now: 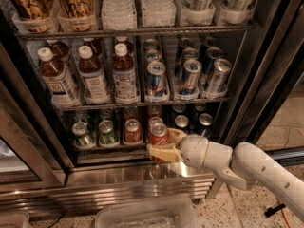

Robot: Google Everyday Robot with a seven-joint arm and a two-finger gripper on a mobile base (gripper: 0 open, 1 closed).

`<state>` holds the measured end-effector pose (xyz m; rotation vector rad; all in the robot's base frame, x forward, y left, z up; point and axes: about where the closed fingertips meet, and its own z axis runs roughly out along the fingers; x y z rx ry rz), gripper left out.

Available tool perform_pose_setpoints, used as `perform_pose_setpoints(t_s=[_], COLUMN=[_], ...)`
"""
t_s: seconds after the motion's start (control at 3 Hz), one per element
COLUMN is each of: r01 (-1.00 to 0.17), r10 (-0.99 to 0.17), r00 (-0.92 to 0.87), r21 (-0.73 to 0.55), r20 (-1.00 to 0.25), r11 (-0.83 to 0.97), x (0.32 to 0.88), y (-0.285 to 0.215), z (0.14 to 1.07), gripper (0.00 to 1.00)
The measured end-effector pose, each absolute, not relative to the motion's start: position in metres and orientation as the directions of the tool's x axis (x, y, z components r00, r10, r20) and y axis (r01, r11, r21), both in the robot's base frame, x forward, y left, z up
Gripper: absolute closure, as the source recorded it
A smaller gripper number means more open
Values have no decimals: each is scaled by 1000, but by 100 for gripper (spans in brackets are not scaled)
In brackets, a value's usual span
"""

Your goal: Pick coke can from bottom shelf of fridge

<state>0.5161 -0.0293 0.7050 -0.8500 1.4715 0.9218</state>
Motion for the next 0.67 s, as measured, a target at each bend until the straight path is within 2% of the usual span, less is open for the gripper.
perform_pose_setpoints(t_s=[0.67], r01=[-919], r10=[9], r00=[-203], r21=[194], r20=[-979], r11=[344], x=[481], y=[-27], z=[742], gripper=[100])
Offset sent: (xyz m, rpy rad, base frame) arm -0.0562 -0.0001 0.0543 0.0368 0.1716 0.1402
